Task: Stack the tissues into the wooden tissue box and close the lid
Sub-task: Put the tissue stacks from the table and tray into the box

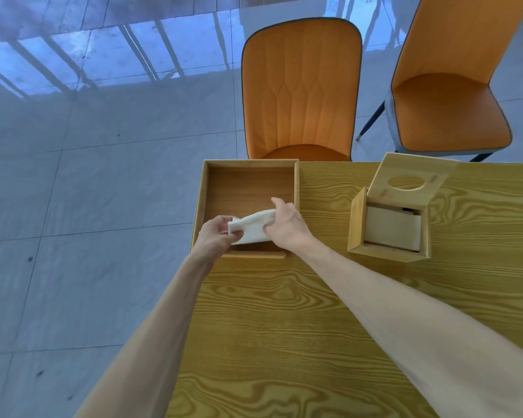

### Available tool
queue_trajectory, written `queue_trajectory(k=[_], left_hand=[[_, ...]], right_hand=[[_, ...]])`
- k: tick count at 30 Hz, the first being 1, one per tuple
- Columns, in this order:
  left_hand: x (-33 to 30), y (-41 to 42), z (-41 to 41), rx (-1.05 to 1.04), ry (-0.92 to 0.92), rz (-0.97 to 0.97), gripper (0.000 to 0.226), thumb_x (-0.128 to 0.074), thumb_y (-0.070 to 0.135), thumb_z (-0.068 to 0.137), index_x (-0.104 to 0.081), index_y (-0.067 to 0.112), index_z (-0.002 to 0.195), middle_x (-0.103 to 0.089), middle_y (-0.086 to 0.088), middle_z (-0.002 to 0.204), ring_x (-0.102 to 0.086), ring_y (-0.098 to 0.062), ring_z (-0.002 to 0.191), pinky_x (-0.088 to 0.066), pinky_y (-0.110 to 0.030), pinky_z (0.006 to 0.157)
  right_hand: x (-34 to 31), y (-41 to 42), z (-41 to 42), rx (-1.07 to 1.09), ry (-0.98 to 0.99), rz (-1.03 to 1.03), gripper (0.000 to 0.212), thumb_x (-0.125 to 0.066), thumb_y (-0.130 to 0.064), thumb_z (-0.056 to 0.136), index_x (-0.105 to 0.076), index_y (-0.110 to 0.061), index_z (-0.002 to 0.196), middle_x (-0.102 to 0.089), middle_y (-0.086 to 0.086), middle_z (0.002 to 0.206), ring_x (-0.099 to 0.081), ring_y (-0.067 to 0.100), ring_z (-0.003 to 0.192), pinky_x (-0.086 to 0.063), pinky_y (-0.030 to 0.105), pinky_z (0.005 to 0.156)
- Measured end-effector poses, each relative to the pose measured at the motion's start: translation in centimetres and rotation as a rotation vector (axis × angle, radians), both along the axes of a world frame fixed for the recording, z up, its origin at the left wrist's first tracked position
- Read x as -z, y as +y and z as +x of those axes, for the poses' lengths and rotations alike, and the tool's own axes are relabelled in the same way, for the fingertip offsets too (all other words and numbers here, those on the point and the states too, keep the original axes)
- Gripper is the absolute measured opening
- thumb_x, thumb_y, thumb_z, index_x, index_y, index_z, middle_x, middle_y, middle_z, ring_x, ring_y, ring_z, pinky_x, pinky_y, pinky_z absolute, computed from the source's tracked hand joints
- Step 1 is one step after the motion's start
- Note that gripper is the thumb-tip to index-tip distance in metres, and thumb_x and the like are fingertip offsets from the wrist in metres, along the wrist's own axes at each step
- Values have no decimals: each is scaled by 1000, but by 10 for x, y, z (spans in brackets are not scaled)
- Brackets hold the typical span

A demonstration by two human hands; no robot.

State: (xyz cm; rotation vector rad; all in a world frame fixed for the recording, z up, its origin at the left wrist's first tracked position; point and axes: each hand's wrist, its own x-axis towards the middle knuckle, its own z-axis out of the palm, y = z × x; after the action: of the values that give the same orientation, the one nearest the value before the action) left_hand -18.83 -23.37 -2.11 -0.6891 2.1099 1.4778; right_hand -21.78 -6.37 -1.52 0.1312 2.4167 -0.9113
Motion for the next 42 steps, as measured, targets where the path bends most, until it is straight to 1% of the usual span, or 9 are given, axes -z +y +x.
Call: queue_trajectory(k=[2, 7, 12, 16, 20, 28, 33, 37, 42], left_hand=[[-2, -5, 6, 50, 78, 36, 18, -74, 14, 87, -66, 23, 101, -73, 1, 101, -67, -19, 98, -51, -36, 88], [-3, -10, 13, 111, 207, 19, 32, -75, 6, 83, -64, 22, 109, -73, 3, 102, -69, -18, 94, -55, -35, 86], [4, -12, 15, 250, 219, -116, 43, -80, 15, 77, -67, 39, 109, -71, 9, 107, -69, -16, 98, -56, -41, 90], [6, -10, 16, 234, 289, -206, 34, -79, 13, 77, -70, 36, 100, -70, 7, 103, -67, -19, 95, -55, -47, 87], [6, -8, 18, 293, 281, -289, 24, -78, 17, 79, -71, 33, 96, -70, 7, 102, -64, -20, 98, -53, -45, 85], [-18, 5, 22, 246, 375, -182, 27, -78, 25, 82, -63, 46, 90, -71, 15, 92, -67, -11, 92, -54, -31, 78], [-43, 42, 19, 281, 410, -102, 28, -78, 27, 82, -61, 29, 104, -70, 9, 97, -68, -7, 91, -51, -13, 69], [-65, 90, 16, 262, 440, 11, 37, -79, 27, 81, -61, 21, 112, -70, 9, 102, -68, -4, 95, -55, -12, 70], [-76, 152, 18, 240, 412, 117, 27, -76, 26, 84, -64, 24, 108, -72, 4, 100, -68, -10, 95, -55, -16, 75]], right_hand=[[-3, 5, 0, -26, 44, -82, 74, -68, -10, 87, -31, -17, 151, -53, 13, 136, -54, 29, 123, -47, 39, 101], [-4, 13, 7, -187, 248, -22, 32, -67, -13, 87, -67, -23, 118, -72, 4, 107, -67, 22, 98, -54, 36, 83], [-1, 15, 16, -268, 349, 69, 28, -72, -17, 85, -69, -23, 112, -73, 1, 105, -68, 21, 94, -54, 39, 86], [2, 16, 17, -251, 442, 74, 24, -71, -17, 85, -69, -22, 109, -73, 2, 102, -67, 21, 91, -54, 38, 84], [2, 21, 18, -238, 387, 94, 23, -70, -19, 87, -70, -25, 108, -73, 0, 100, -67, 21, 91, -52, 37, 86], [-23, 52, 24, -135, 436, -67, 19, -69, -19, 87, -72, -21, 106, -72, -4, 90, -65, 15, 82, -55, 35, 74], [-42, 98, 38, -70, 460, -138, 22, -71, -25, 85, -71, -21, 106, -73, -5, 91, -66, 13, 83, -57, 39, 74], [-54, 144, 51, 70, 448, -180, 31, -76, -29, 81, -68, -18, 110, -73, -5, 90, -68, 12, 79, -59, 40, 73], [-72, 200, 71, 260, 440, -230, 33, -75, -29, 85, -69, -12, 113, -75, -1, 99, -70, 11, 87, -57, 25, 78]])
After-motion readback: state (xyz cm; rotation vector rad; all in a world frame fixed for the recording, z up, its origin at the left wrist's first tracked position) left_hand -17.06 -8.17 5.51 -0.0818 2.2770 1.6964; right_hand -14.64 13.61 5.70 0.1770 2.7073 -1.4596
